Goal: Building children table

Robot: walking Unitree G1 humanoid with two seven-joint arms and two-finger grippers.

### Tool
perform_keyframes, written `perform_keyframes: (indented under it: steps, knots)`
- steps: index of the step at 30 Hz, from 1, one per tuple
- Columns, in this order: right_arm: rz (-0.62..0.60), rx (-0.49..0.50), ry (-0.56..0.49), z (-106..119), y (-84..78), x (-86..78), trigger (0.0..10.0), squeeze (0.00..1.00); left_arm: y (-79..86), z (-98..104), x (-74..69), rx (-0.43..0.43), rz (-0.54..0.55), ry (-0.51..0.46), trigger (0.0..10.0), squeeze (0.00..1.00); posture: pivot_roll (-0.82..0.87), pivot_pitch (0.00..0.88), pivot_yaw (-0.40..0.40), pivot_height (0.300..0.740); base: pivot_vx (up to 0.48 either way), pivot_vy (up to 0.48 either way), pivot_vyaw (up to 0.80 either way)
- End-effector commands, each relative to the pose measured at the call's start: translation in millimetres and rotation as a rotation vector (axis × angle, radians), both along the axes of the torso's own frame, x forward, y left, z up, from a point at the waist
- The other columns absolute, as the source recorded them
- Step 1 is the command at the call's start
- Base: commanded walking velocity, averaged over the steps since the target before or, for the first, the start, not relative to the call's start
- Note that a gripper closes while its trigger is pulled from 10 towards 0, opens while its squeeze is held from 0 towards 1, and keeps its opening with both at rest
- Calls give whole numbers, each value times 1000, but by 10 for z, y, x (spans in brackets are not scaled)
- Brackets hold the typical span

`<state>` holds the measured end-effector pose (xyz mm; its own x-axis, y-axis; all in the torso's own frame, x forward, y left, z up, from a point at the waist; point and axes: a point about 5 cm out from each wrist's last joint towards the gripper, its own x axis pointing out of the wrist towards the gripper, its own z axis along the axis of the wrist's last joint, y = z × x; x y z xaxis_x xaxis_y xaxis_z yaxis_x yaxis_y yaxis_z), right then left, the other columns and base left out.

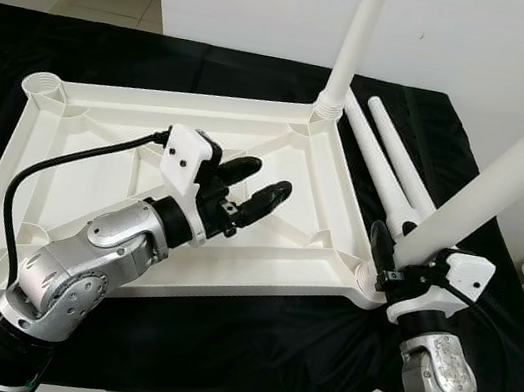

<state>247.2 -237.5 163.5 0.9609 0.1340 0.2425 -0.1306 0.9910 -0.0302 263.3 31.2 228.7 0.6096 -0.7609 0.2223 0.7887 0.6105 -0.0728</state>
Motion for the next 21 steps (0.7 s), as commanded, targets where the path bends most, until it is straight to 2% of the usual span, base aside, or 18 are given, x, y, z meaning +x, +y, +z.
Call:
perform_keyframes:
  steps: [1, 14, 21]
  knots:
    - [-61, 32, 128, -269, 9, -40, 10000, 0, -43, 40, -72, 6, -94, -29, 10000, 0, -26, 158, 30, 740, 0, 0, 0]
    - [-208, 99, 136, -330, 54, -64, 10000, 0, -48, 44, -74, 6, -104, -33, 10000, 0, -33, 146, 33, 740, 0, 0, 0]
    - [-296, 100, 127, -304, 175, -55, 10000, 0, -58, 42, -84, 5, -109, -33, 10000, 0, -33, 142, 31, 740, 0, 0, 0]
